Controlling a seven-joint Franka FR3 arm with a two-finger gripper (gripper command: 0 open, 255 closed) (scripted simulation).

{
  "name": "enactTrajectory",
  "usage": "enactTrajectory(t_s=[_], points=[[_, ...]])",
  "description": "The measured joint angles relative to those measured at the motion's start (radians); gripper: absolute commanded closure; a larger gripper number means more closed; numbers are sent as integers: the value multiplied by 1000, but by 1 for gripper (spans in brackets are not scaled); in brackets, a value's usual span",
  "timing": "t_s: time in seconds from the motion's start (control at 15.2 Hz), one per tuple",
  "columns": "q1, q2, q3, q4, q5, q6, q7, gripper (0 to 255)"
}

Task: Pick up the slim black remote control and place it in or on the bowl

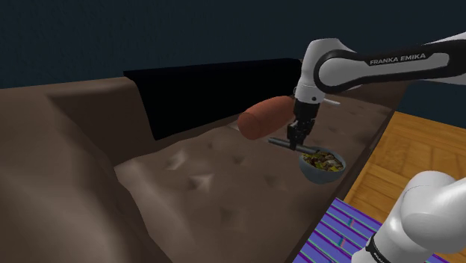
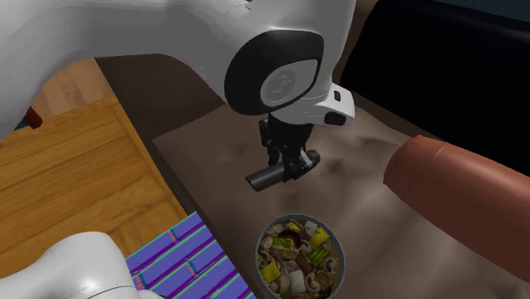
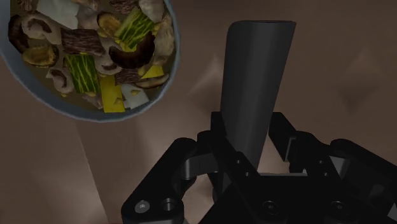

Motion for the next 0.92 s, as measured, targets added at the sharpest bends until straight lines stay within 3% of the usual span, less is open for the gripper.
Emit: enactTrajectory(t_s=[0.73, 0.92], points=[[-132, -193, -208, -121, -156, -82, -242, 255], [-150, -216, -232, -159, -178, -67, -268, 255]])
